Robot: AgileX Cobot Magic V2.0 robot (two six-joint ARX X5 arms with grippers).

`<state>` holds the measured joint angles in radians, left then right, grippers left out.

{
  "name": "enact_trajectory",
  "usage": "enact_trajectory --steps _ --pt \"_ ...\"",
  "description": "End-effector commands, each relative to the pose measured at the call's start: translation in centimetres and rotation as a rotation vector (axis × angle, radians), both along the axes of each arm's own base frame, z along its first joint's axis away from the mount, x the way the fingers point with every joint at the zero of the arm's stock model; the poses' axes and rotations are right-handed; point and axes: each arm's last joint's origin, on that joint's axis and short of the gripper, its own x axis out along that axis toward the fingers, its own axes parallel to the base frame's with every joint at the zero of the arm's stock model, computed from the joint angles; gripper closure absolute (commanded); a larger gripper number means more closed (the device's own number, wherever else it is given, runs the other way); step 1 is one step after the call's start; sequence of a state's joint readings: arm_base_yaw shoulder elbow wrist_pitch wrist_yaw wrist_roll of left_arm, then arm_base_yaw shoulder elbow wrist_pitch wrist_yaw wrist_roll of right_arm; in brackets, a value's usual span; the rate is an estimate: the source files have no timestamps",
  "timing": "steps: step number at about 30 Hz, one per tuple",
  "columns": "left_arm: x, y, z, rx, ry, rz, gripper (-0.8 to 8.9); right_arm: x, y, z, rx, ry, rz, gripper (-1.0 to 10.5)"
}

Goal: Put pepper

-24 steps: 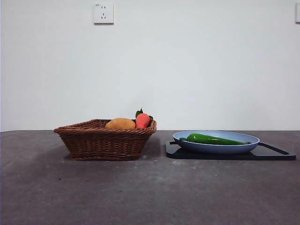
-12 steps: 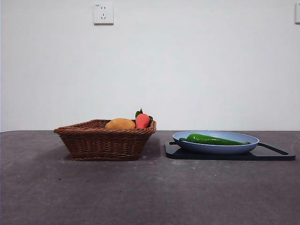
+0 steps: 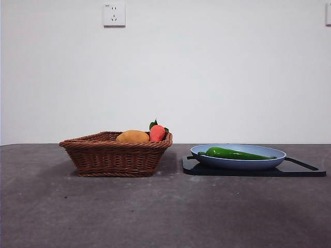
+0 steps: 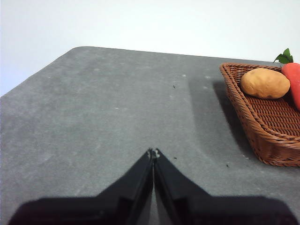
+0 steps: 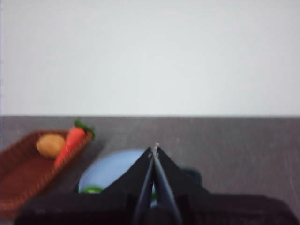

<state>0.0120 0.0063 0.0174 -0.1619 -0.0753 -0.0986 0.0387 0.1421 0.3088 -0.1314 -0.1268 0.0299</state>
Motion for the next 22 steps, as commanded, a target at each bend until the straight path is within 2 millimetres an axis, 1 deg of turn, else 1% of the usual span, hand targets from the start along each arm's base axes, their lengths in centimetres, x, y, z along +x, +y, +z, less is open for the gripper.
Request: enact_trajectory --steps 1,5,10,13,17,22 --pt "0.1 0.0 -0.2 -0.007 -0.004 0.004 8.05 0.1 0.0 -1.7 0.01 0.004 -0.007 9.4" --pt "0.1 0.0 -0.2 -0.007 -0.004 0.004 8.05 0.4 0.0 -4.5 0.011 0.039 -0.004 9.4" --pt "0.1 0.0 -0.2 -0.007 -0.004 0.004 8.05 0.7 0.0 -7.0 0.022 0.084 -0.004 9.4" --pt "0.1 0.0 -0.2 -0.007 -0.004 0.004 8.05 0.8 0.0 -7.7 0.021 0.104 -0.003 9.4" --pt "0.1 0.0 -0.2 -0.007 -0.004 0.004 8.05 0.8 0.0 -8.0 0.02 0.117 -0.004 9.4" --pt "0.1 0.0 -0.2 -0.007 -0.003 0.004 8.05 0.8 0.0 -8.7 0.017 0.183 -0.005 9.4"
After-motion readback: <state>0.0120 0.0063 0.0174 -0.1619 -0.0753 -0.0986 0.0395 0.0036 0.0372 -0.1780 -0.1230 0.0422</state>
